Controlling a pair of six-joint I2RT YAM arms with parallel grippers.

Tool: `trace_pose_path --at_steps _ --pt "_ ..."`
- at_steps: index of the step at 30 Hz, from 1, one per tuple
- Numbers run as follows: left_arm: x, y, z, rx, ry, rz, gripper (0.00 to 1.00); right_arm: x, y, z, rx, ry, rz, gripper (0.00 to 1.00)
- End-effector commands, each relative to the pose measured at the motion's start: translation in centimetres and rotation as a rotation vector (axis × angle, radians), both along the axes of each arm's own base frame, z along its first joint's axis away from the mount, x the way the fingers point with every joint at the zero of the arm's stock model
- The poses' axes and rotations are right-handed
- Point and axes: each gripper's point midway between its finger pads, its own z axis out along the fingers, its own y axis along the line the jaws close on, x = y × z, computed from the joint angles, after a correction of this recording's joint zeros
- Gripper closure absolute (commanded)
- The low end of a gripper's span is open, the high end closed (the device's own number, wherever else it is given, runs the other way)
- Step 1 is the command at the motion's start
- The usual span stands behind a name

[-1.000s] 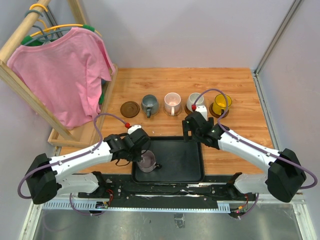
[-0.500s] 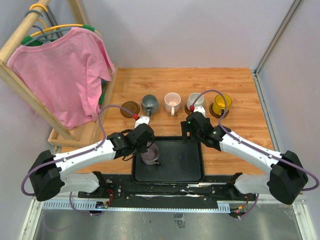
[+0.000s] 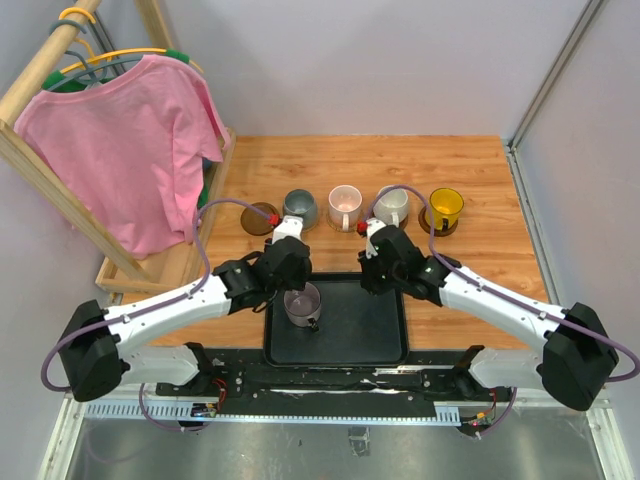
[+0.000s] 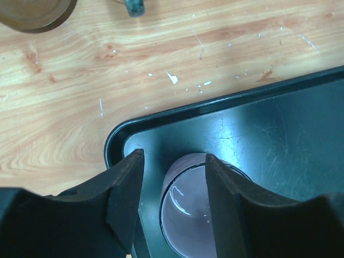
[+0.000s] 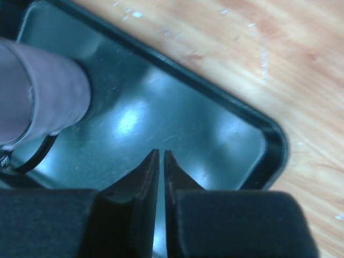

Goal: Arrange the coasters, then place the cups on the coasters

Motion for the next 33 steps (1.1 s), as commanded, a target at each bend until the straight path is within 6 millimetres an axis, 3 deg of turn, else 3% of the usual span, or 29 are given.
trace_pose_path --at_steps 1,6,13,21,33 --pt "0.2 1.6 3.6 -0.064 -0.077 0.097 0.43 -3.2 2.1 0.1 0.035 0.004 0.206 0.95" --pt "-1.2 4.2 4.2 -0.126 -0.053 0.235 0.39 -5.3 3.7 0.3 0.028 -0.014 0.311 0.99" --pt "-3.2 6.8 2.5 -0.144 0.010 0.339 0.39 -7.0 6.3 -0.1 0.007 -0.039 0.367 0.99" --pt "-4.9 8.5 1.9 -0.219 0.028 0.384 0.37 -8.4 9.3 -0.4 -0.007 -0.041 0.425 0.99" --pt "-4.8 8.6 2.0 -0.224 0.021 0.395 0.37 -9.5 14.6 0.4 0.029 -0.038 0.547 0.99"
